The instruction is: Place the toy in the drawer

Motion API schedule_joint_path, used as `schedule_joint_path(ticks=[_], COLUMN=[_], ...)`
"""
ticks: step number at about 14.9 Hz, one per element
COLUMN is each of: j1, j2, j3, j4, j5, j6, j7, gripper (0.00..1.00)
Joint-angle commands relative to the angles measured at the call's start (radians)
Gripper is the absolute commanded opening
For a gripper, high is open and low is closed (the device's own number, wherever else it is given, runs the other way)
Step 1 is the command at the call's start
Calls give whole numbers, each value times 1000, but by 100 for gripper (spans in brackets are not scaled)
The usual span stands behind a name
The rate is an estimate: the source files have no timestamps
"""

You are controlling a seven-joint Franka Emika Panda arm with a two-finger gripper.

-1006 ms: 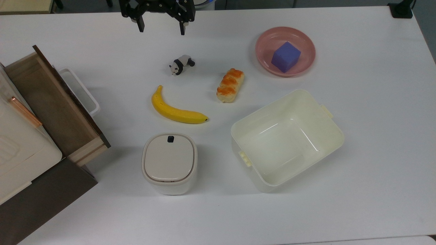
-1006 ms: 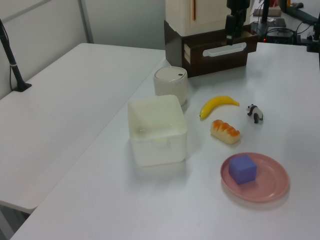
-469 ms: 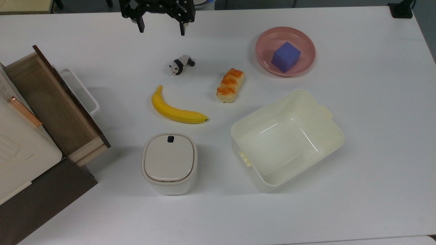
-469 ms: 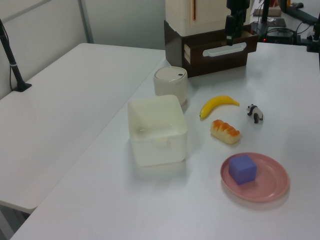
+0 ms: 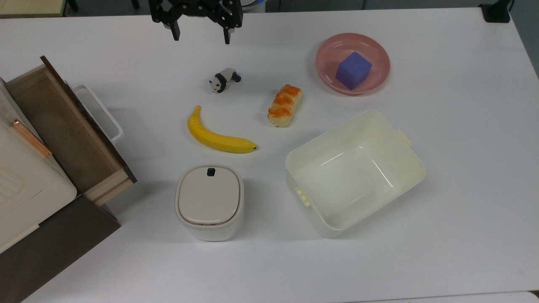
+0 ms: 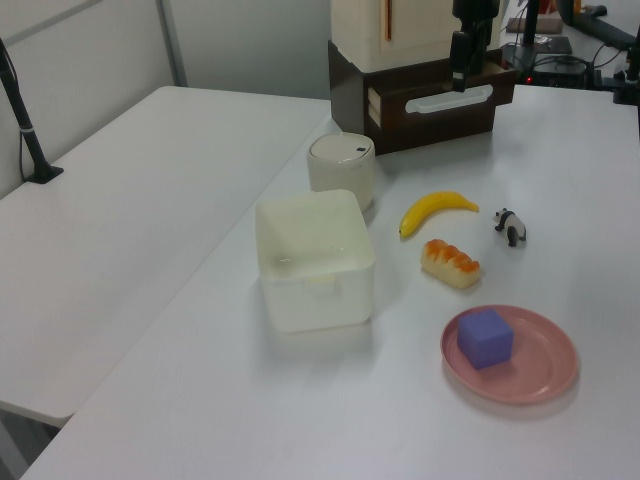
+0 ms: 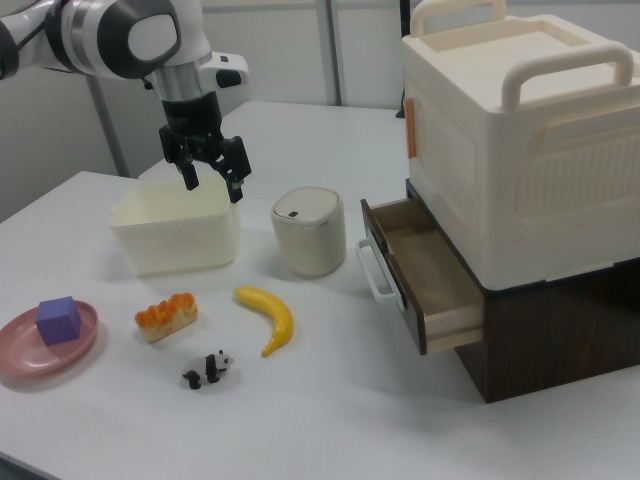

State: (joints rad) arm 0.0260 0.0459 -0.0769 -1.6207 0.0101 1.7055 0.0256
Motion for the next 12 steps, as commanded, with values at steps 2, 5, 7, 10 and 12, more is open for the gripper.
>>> schedule_joint_path(ticks=[2, 5, 7, 10, 12], j1=[11, 9, 5, 2, 0], j2=[-3, -3, -6, -18, -44], j3=[-3, -3, -4, -12, -14], j4=[12, 10, 7, -18, -60], j5=[-18, -18, -16, -16, -16], j6=[-35, -32, -32, -26, -24], j7=[7, 10, 10, 10, 8], gripper=[100, 100, 100, 100, 100])
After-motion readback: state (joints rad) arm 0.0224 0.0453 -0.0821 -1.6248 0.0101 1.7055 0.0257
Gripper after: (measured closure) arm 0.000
